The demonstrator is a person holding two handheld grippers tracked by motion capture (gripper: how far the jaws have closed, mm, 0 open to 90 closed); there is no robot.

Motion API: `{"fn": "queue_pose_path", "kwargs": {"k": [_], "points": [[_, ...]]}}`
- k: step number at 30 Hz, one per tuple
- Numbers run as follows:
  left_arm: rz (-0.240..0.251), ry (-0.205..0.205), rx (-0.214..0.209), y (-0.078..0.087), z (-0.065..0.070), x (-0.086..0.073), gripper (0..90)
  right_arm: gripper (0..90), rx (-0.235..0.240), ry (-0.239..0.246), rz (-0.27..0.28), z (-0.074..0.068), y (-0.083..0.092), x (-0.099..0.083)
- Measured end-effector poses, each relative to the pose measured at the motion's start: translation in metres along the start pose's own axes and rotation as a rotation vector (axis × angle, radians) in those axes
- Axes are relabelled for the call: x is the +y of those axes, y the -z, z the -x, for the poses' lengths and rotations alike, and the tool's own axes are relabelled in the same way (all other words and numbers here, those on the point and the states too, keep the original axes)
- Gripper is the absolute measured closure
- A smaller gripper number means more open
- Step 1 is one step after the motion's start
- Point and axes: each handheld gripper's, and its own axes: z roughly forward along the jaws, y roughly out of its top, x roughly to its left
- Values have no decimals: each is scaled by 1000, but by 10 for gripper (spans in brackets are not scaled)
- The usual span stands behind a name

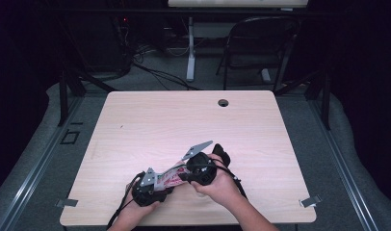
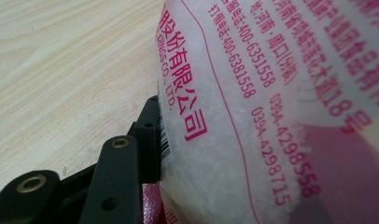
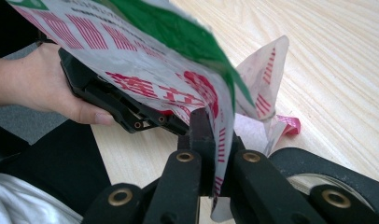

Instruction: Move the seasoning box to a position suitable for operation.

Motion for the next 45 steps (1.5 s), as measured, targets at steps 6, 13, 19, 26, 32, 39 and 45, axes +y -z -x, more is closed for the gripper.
{"fn": "queue_pose_path", "kwargs": {"k": [6,13,19,26,32,39,45], "points": [[-4,-6,4,0,0,1,558,900,2,8,-10,1,1,1],[-23,-9,3,2,1,3,565,900,4,8,-2,2,1,1],[-34,-21,14,6,2,6,569,900,10,-2,-1,2,4,1],[-48,-51,43,10,6,10,576,900,16,-11,9,3,7,0],[-45,-73,74,13,9,14,583,900,23,-12,22,5,10,-1],[-54,-117,129,15,10,13,590,862,36,-26,42,6,13,-3],[-45,-141,162,16,11,13,595,817,48,-40,69,8,20,-6]]}}
